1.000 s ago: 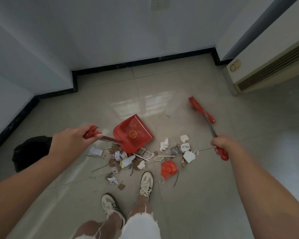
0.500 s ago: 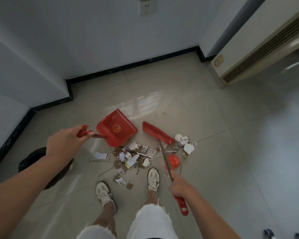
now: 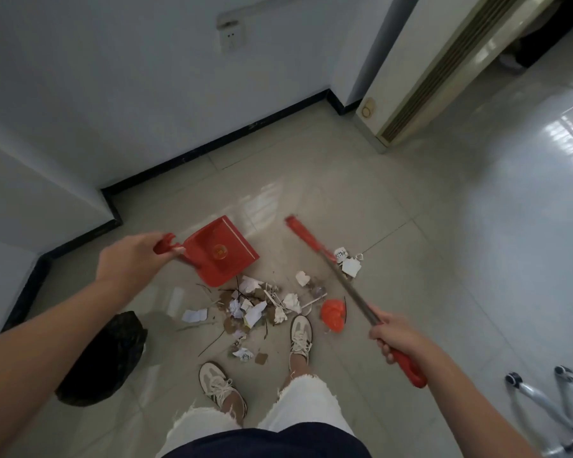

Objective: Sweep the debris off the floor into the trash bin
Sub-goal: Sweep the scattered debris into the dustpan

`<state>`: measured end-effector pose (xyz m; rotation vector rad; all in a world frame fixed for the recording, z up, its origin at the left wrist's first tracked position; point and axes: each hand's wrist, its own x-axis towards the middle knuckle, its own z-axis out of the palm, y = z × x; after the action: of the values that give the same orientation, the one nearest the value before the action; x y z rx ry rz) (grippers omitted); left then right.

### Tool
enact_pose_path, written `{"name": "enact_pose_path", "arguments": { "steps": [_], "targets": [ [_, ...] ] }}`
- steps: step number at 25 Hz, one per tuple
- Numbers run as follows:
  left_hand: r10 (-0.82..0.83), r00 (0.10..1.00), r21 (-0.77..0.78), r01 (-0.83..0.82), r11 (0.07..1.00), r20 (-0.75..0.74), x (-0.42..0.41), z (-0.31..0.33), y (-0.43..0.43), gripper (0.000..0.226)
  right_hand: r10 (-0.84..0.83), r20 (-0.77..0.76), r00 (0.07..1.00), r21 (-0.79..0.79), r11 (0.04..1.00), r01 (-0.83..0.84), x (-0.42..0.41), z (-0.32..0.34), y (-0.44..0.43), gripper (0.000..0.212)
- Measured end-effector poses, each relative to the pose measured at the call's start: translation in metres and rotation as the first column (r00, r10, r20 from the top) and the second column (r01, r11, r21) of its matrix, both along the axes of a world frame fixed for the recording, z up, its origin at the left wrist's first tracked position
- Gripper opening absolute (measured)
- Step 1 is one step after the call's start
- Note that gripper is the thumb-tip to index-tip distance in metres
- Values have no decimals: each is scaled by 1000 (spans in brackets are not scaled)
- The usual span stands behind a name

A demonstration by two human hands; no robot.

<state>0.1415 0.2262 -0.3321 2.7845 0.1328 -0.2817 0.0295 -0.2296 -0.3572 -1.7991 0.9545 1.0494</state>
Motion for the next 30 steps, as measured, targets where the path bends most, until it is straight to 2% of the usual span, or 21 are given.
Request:
{"name": "enact_pose_path", "arguments": {
  "steps": [2, 5, 8, 10, 13, 17, 19, 22, 25, 30],
  "targets": [
    [-62, 998, 2, 62, 998, 18, 3, -4, -22, 35, -112, 55, 992, -34, 993, 114, 6, -8, -27, 69],
    [-107, 993, 5, 107, 994, 43, 10, -9, -48, 34, -261, 79, 962, -70, 961, 267, 19, -29, -71, 58],
    [-120, 989, 14, 120, 993, 83, 14, -10, -59, 40, -393, 39, 919, -103, 913, 395, 31, -61, -112, 40],
    [-146, 984, 9, 146, 989, 97, 18, -8, -66, 47, -423, -8, 906, -119, 900, 420, 35, -82, -128, 21],
    [-165, 980, -8, 167, 986, 107, 25, 1, -78, 37, -443, -129, 887, -86, 896, 436, 22, -106, -118, 26],
    [-187, 976, 1, 188, 982, 113, 17, 8, -57, 35, -386, -211, 898, -32, 921, 389, -7, -104, -54, 28],
    [-125, 985, -23, 129, 991, 122, 8, 6, -35, 33, -359, -214, 908, -15, 931, 365, -28, -95, -13, 39],
    [-55, 992, -81, 65, 995, 111, -3, -2, -6, 32, -247, -222, 943, 35, 965, 260, -56, -79, 59, 44],
    [-78, 990, -28, 82, 996, 117, -10, -12, 17, 33, -155, -229, 961, 64, 983, 173, -76, -70, 121, 50],
    [-118, 985, 36, 115, 993, 126, -10, -16, 40, 35, -159, -282, 946, 131, 971, 202, -85, -45, 147, 58]
  ]
}}
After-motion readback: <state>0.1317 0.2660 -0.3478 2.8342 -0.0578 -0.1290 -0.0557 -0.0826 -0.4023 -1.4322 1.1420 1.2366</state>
